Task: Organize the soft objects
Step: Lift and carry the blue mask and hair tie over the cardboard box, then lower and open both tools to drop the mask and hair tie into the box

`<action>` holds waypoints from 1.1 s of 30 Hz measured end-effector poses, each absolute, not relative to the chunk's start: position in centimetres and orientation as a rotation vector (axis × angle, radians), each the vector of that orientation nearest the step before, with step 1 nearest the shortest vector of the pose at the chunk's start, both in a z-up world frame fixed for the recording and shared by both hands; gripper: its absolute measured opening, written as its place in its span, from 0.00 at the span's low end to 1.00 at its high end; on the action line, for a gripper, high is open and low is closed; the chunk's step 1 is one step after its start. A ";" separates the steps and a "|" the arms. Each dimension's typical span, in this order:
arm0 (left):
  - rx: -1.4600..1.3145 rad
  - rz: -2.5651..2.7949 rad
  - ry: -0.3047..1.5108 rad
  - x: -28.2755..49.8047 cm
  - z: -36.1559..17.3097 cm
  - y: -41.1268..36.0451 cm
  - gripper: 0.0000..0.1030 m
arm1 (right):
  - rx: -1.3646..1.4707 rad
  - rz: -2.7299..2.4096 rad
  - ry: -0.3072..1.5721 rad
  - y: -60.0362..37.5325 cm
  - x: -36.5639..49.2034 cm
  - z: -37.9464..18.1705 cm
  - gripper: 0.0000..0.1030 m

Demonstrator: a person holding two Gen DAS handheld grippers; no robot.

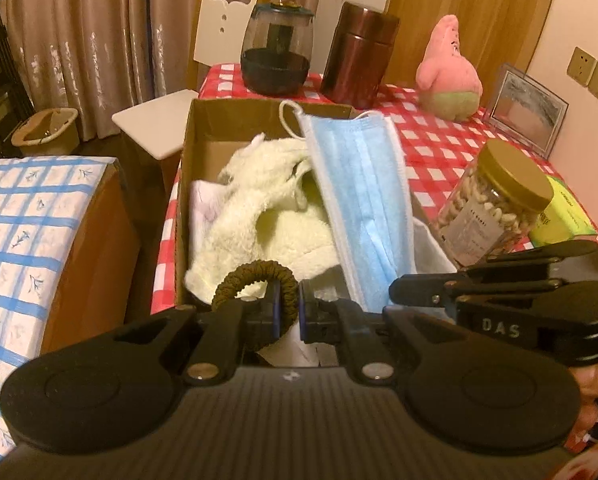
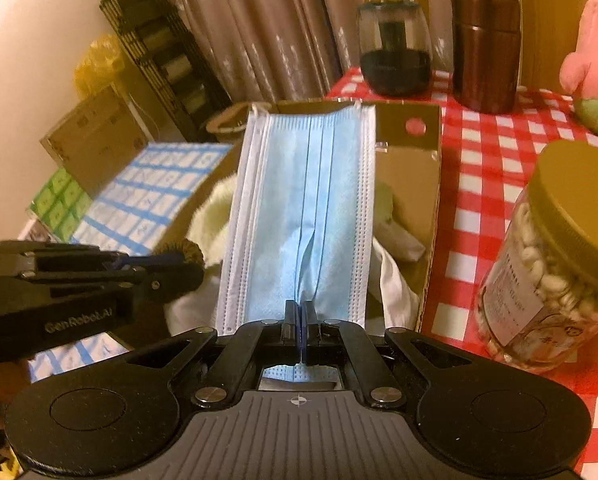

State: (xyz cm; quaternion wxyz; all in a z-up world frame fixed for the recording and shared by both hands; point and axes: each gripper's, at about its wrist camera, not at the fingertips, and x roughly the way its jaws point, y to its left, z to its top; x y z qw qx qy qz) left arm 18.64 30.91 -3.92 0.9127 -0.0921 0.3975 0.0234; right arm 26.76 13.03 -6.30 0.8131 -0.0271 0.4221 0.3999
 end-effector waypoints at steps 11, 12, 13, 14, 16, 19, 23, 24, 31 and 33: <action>-0.163 0.037 0.844 20.9 -5.0 31.1 0.07 | -0.140 0.793 0.924 15.6 29.3 -7.7 0.00; -0.164 0.037 0.847 21.1 -5.2 31.2 0.07 | -0.147 0.788 0.923 15.7 29.5 -7.7 0.00; -0.164 0.034 0.850 21.4 -5.3 31.3 0.07 | -0.150 0.784 0.923 15.9 29.8 -7.7 0.00; -0.163 0.033 0.851 21.7 -5.5 31.4 0.07 | -0.153 0.782 0.924 16.0 30.0 -7.8 0.00; -0.159 0.034 0.856 22.3 -5.8 31.5 0.07 | -0.159 0.772 0.922 16.1 30.5 -7.8 0.00; -0.162 0.034 0.858 23.0 -6.2 31.6 0.07 | -0.162 0.765 0.929 16.3 31.3 -8.1 0.00; -0.171 0.039 0.868 23.4 -6.7 31.9 0.07 | -0.167 0.772 0.954 16.5 31.3 -8.5 0.00; -0.172 0.038 0.868 23.3 -6.7 31.9 0.07 | -0.171 0.779 0.956 16.5 31.2 -8.5 0.00; -0.171 0.025 0.874 22.0 -6.4 31.6 0.08 | -0.182 0.824 1.000 16.0 29.7 -8.2 0.00; -0.177 0.023 0.870 21.8 -6.4 31.7 0.09 | -0.201 0.826 1.002 15.8 29.3 -8.1 0.00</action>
